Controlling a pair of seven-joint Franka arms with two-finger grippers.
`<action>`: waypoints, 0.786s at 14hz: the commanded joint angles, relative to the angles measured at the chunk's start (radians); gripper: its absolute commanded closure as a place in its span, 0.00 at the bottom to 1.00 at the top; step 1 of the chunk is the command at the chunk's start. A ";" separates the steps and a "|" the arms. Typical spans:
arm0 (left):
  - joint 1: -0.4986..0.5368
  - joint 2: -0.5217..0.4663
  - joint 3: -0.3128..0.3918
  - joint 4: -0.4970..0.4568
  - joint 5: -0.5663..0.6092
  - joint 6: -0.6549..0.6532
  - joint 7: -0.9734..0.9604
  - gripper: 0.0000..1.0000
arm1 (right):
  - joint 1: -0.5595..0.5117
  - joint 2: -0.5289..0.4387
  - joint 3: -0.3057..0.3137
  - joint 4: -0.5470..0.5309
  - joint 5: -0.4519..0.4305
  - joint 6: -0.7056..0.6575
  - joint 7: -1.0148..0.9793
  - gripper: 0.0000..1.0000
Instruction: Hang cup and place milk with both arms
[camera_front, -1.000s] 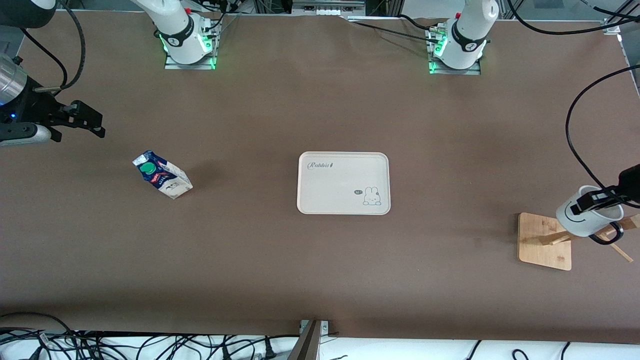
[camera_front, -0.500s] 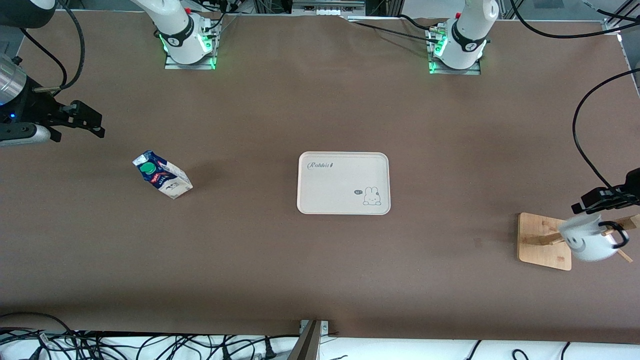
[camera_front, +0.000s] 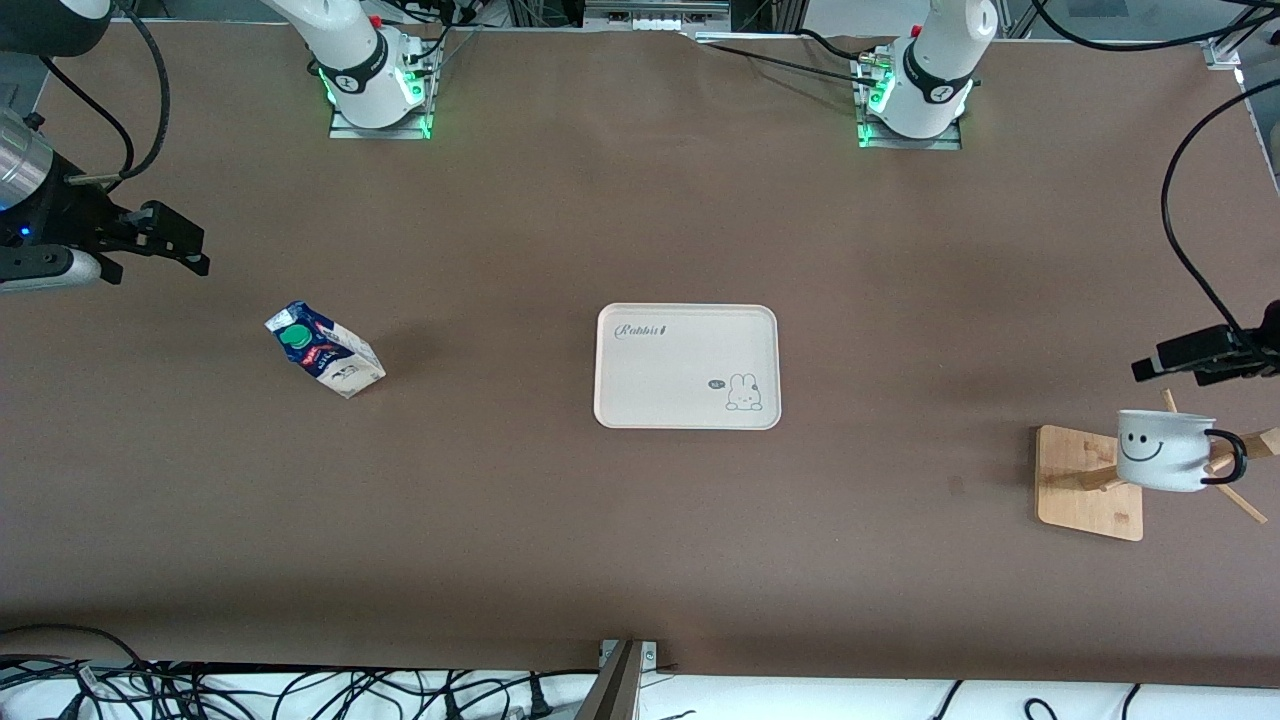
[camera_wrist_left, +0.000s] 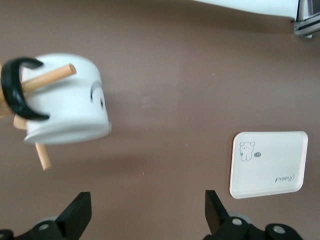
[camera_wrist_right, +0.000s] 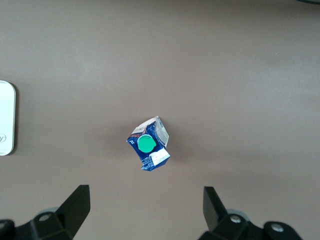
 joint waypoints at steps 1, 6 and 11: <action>-0.054 -0.073 -0.002 -0.001 0.130 -0.076 -0.048 0.00 | -0.017 0.007 0.012 0.018 -0.003 -0.015 0.004 0.00; -0.114 -0.108 -0.002 0.002 0.256 -0.136 -0.048 0.00 | -0.019 0.009 0.007 0.018 -0.003 -0.017 0.002 0.00; -0.143 -0.107 -0.011 0.028 0.262 -0.175 -0.042 0.00 | -0.019 0.009 0.007 0.018 -0.003 -0.017 0.002 0.00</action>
